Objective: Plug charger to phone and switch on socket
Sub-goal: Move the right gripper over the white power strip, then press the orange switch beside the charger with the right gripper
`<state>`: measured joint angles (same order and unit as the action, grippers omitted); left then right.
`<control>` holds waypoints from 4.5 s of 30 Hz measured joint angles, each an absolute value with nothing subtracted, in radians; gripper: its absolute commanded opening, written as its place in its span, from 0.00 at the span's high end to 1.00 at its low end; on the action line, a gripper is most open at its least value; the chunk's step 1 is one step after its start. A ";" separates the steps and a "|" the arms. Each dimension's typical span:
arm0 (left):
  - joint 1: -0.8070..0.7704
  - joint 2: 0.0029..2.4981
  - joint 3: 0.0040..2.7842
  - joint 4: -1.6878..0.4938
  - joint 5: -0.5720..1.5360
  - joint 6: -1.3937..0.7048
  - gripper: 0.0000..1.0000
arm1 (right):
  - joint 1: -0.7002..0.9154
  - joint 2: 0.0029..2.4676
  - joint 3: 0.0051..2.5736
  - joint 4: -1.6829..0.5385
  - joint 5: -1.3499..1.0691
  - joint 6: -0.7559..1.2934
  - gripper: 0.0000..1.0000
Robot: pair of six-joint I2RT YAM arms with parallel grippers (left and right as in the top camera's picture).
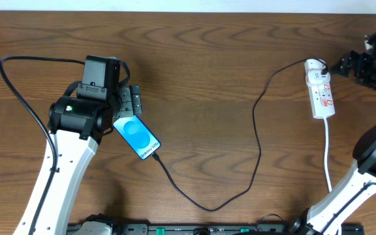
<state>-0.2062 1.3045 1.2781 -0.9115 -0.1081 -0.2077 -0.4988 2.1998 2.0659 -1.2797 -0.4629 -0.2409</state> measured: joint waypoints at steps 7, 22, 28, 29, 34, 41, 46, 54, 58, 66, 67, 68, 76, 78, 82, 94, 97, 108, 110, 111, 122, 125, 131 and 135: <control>-0.206 1.304 1.278 -0.912 -0.108 -0.208 0.08 | -0.454 2.265 2.066 -1.238 -0.465 -0.304 0.01; -0.206 1.304 1.278 -0.912 -0.108 -0.208 0.08 | -0.450 2.419 2.069 -1.230 -0.492 -0.334 0.01; -0.206 1.304 1.278 -0.911 -0.108 -0.208 0.08 | -0.443 2.419 2.075 -1.242 -0.443 -0.341 0.01; -0.206 1.304 1.278 -0.911 -0.108 -0.208 0.08 | -0.440 2.421 2.086 -1.261 -0.416 -0.341 0.01; -0.206 1.304 1.278 -0.911 -0.108 -0.208 0.08 | -0.440 2.427 2.198 -1.326 -0.359 -0.351 0.01; -0.206 1.304 1.278 -0.912 -0.108 -0.208 0.08 | -0.437 2.427 2.250 -1.328 -0.440 -0.352 0.01; -0.206 1.304 1.278 -0.911 -0.108 -0.208 0.08 | -0.409 2.428 2.250 -1.341 -0.479 -0.352 0.01; -0.206 1.304 1.278 -0.911 -0.108 -0.208 0.08 | -0.379 2.428 2.250 -1.339 -0.431 -0.316 0.01; -0.206 1.304 1.278 -0.912 -0.108 -0.208 0.08 | -0.374 2.428 2.250 -1.346 -0.415 -0.291 0.01; -0.206 1.304 1.278 -0.911 -0.109 -0.208 0.08 | -0.374 2.428 2.250 -1.392 -0.405 -0.241 0.01; -0.206 1.304 1.278 -0.911 -0.108 -0.208 0.08 | -0.374 2.428 2.249 -1.395 -0.406 -0.237 0.01; -0.206 1.304 1.278 -0.912 -0.108 -0.208 0.08 | -0.373 2.428 2.248 -1.399 -0.408 -0.234 0.01; -0.206 1.304 1.278 -0.912 -0.108 -0.208 0.08 | -0.368 2.427 2.230 -1.392 -0.408 -0.218 0.01; -0.206 1.304 1.278 -0.911 -0.108 -0.208 0.08 | -0.368 2.427 2.228 -1.389 -0.408 -0.217 0.01; -0.206 1.304 1.278 -0.912 -0.108 -0.208 0.08 | -0.368 2.428 2.224 -1.377 -0.400 -0.212 0.01; -0.206 1.304 1.278 -0.911 -0.108 -0.208 0.08 | -0.367 2.427 2.222 -1.322 -0.385 -0.227 0.01; -0.206 1.304 1.278 -0.911 -0.108 -0.208 0.08 | -0.367 2.427 2.215 -1.311 -0.387 -0.228 0.01; -0.206 1.304 1.278 -0.912 -0.108 -0.208 0.08 | -0.368 2.423 2.138 -1.253 -0.407 -0.247 0.01; -0.206 1.304 1.278 -0.912 -0.108 -0.208 0.08 | -0.368 2.421 2.136 -1.251 -0.407 -0.247 0.01; -0.206 1.304 1.278 -0.912 -0.108 -0.208 0.08 | -0.368 2.421 2.136 -1.251 -0.407 -0.247 0.01; -0.206 1.304 1.278 -0.912 -0.108 -0.208 0.08 | -0.368 2.419 2.132 -1.255 -0.410 -0.246 0.01; -0.206 1.304 1.278 -0.912 -0.108 -0.208 0.08 | -0.368 2.414 2.124 -1.258 -0.407 -0.246 0.01; -0.206 1.304 1.278 -0.912 -0.108 -0.208 0.08 | -0.366 2.406 2.107 -1.263 -0.400 -0.245 0.01; -0.206 1.304 1.278 -0.912 -0.108 -0.208 0.08 | -0.366 2.406 2.106 -1.263 -0.401 -0.245 0.01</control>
<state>-0.2062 1.3045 1.2781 -0.9115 -0.1081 -0.2077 -0.3660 2.4058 2.1059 -1.2629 -0.4007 -0.2455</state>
